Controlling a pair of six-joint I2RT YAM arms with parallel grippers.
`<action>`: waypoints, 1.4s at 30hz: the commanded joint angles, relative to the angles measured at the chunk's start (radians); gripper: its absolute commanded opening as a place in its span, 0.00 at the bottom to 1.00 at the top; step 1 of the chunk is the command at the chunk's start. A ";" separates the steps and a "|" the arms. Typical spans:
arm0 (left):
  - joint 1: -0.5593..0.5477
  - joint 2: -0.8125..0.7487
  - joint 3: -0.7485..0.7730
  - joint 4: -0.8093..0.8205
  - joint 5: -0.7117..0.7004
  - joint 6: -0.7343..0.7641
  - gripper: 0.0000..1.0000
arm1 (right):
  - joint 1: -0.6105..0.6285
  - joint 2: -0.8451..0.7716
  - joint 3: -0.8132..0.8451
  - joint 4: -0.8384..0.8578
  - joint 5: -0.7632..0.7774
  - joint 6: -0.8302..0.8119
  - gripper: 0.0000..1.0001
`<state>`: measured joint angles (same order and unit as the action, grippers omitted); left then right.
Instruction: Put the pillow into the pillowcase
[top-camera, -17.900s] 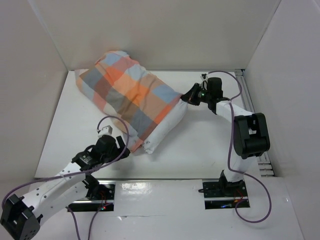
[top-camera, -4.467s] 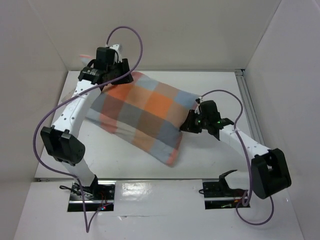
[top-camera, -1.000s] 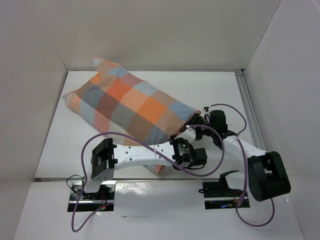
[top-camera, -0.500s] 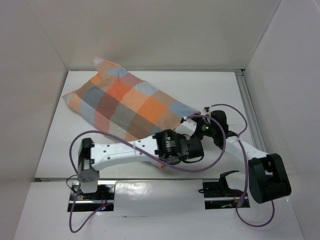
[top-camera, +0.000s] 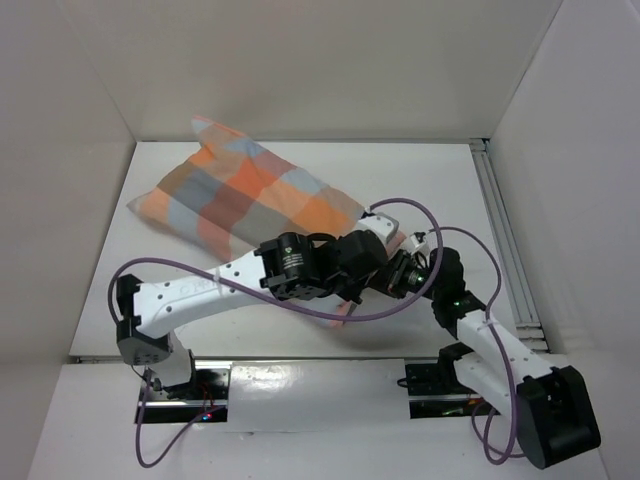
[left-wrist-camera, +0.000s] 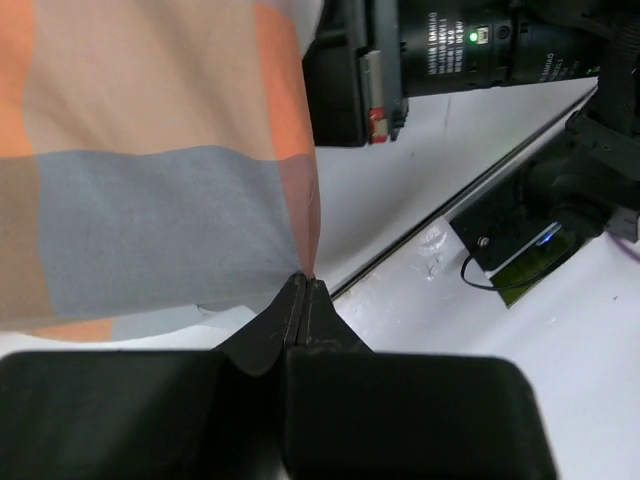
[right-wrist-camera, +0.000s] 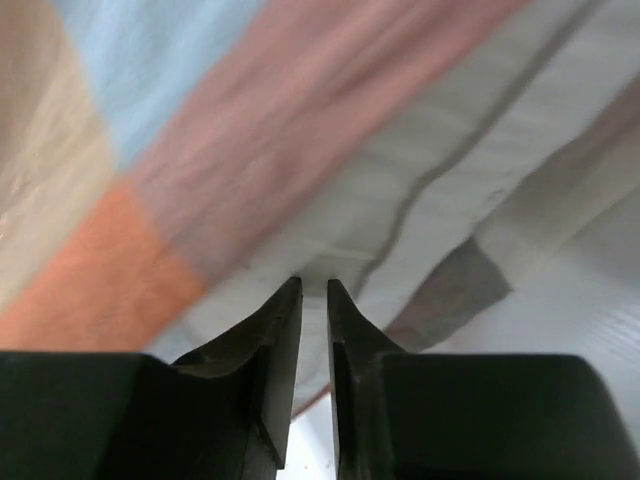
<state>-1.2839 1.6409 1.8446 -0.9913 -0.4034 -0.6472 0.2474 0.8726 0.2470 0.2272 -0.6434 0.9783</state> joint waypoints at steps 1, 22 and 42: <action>0.001 0.016 0.061 0.083 0.095 0.032 0.00 | 0.076 -0.020 -0.004 0.053 0.099 0.040 0.25; 0.061 0.143 0.369 0.181 0.353 0.103 0.00 | 0.311 0.836 0.443 0.788 0.231 0.140 0.21; 0.141 0.157 -0.074 -0.247 -0.501 -0.081 0.87 | 0.096 0.258 0.275 -0.265 0.548 -0.133 0.84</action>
<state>-1.1397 1.7832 1.8008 -1.1568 -0.7341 -0.6369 0.3756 1.2064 0.5358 0.2539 -0.2211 0.8970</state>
